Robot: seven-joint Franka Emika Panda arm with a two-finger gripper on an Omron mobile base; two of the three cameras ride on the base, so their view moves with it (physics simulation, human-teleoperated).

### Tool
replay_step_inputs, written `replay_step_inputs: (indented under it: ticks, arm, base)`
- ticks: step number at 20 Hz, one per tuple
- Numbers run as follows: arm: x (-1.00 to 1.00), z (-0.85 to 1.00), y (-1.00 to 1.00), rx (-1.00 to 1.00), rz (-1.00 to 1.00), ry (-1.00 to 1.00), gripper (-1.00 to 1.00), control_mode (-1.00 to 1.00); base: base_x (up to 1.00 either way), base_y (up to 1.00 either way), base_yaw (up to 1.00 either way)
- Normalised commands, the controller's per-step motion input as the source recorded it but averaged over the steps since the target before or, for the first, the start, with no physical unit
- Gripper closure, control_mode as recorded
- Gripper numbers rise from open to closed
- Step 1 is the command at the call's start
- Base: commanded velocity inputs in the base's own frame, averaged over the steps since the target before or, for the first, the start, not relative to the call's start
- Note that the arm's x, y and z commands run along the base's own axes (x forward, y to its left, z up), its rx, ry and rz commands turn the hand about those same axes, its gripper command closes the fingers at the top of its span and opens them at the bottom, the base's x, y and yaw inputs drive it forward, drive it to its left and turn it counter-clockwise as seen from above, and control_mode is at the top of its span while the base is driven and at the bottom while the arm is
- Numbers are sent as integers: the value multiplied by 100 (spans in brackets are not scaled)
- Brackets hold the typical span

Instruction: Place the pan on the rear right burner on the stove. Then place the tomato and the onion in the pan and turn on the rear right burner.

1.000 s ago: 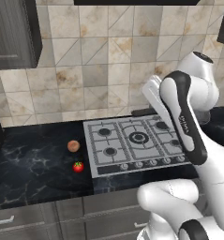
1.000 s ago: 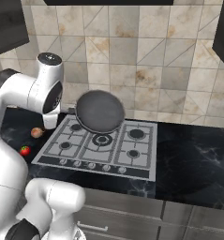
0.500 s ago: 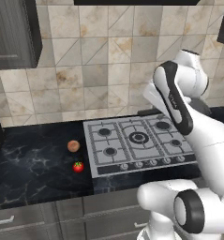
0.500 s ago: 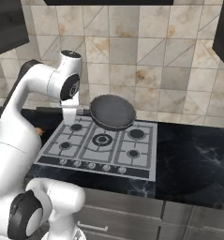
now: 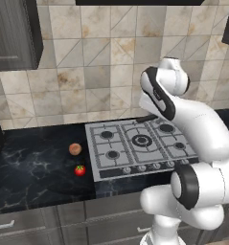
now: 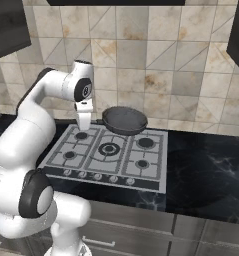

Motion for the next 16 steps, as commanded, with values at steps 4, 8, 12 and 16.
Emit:
replay_step_inputs:
  ticks: [4,8,12,16]
  arm:
    - [11,-20,0,-3,0,0,100,-100]
    - [15,-15,-2,0,0,0,100,-100]
    - [8,-9,-7,0,-1,-1,100,-100]
    - [3,-8,-7,-1,-4,-8,100,-100]
  base:
    - [0,0,0]
    - [0,0,0]
    - [0,0,0]
    - [0,0,0]
